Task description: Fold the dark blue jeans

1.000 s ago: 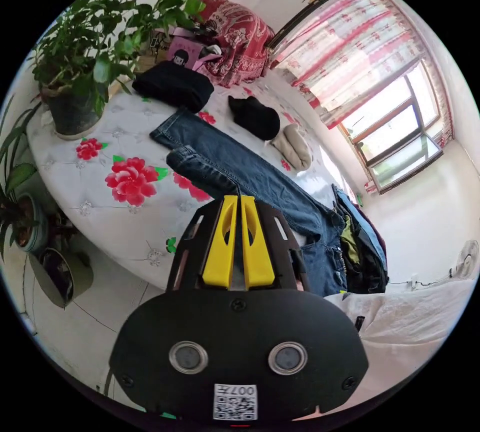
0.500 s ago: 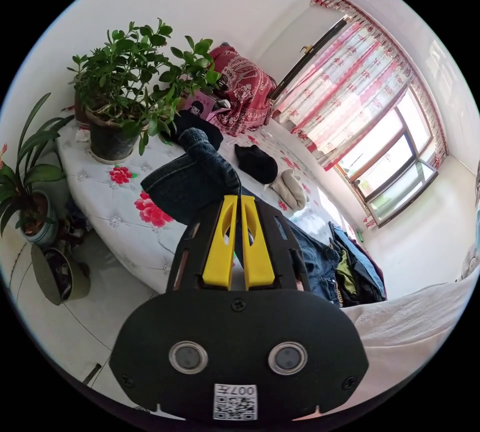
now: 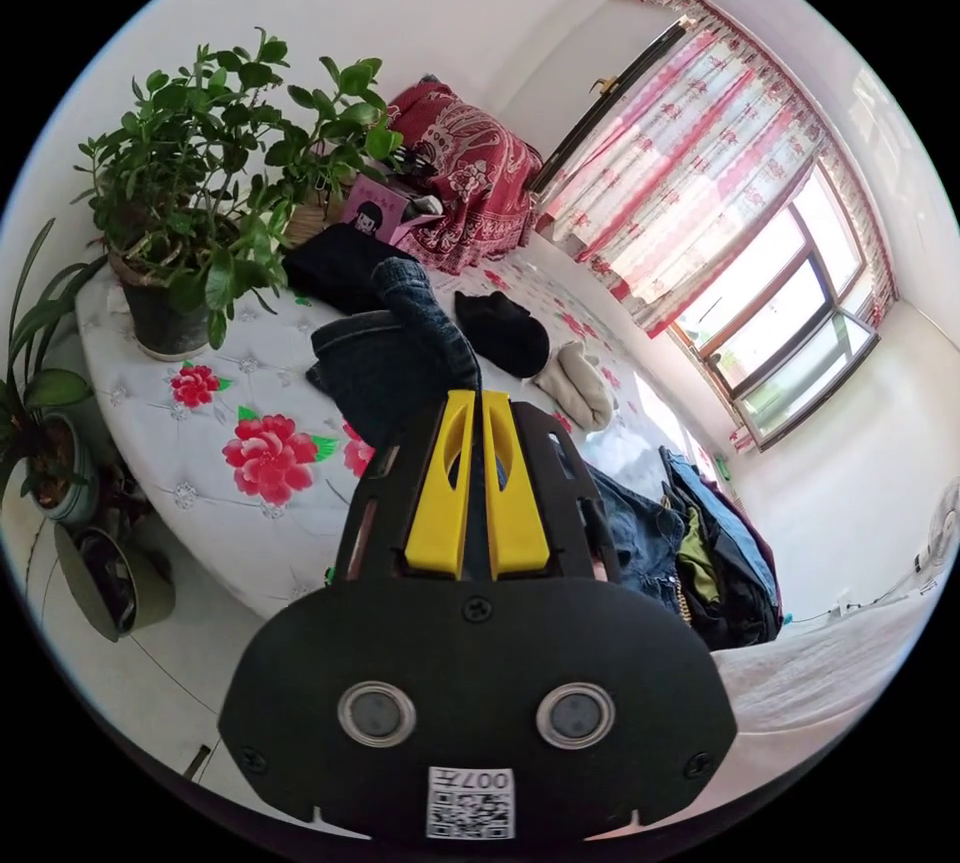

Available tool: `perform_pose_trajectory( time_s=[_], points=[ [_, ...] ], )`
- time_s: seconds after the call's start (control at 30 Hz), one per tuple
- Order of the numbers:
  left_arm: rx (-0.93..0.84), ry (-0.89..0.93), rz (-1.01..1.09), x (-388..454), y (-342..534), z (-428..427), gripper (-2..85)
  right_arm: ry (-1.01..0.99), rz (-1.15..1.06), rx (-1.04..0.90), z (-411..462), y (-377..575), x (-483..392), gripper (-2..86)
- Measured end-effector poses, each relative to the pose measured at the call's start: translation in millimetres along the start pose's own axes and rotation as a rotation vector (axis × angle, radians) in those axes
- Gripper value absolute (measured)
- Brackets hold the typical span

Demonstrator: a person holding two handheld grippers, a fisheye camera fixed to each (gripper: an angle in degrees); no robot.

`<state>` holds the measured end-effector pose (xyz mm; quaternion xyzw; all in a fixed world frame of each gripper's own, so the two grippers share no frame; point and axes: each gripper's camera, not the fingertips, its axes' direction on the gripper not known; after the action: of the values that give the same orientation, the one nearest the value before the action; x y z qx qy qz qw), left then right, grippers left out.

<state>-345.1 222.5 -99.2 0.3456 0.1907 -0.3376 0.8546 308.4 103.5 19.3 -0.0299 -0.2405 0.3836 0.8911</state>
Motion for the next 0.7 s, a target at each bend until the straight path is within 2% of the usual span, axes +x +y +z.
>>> perform_pose_trajectory(
  time_s=[0.17, 0.23, 0.3, 0.4, 0.47, 0.57, 0.63, 0.7],
  points=[
    [-0.008, -0.045, -0.026, 5.4, -12.0, 10.2, -1.0, 0.017, 0.008, -0.019, 17.4, 3.9, 1.1, 1.8],
    [-0.011, -0.054, -0.037, 7.8, -15.5, 13.9, -1.0, -0.044, -0.025, 0.061, 6.9, 11.7, -2.3, 0.8],
    [-0.015, -0.064, -0.043, 13.2, -19.8, 16.9, -1.0, -0.172, -0.044, 0.243, -23.7, 30.4, -10.4, 0.2],
    [0.003, -0.078, -0.032, 29.9, -32.4, 21.6, -0.9, -0.244, -0.103, 0.413, -67.4, 39.6, -42.4, 0.0],
    [0.027, -0.064, -0.024, 42.9, -55.2, 35.6, -0.9, -0.234, -0.180, 0.445, -88.9, 24.8, -76.2, 0.0],
    [0.035, -0.063, 0.006, 60.6, -101.7, 85.2, -0.7, -0.174, -0.366, 0.420, -101.0, -30.4, -159.3, 0.5],
    [0.010, -0.105, 0.058, 73.9, -136.0, 137.3, -0.4, -0.083, -0.494, 0.353, -82.7, -75.1, -222.5, 1.4],
    [-0.078, -0.218, 0.049, 77.3, -165.2, 204.6, 0.5, 0.051, -0.566, 0.226, -25.0, -135.3, -297.0, 3.5]
  ],
)
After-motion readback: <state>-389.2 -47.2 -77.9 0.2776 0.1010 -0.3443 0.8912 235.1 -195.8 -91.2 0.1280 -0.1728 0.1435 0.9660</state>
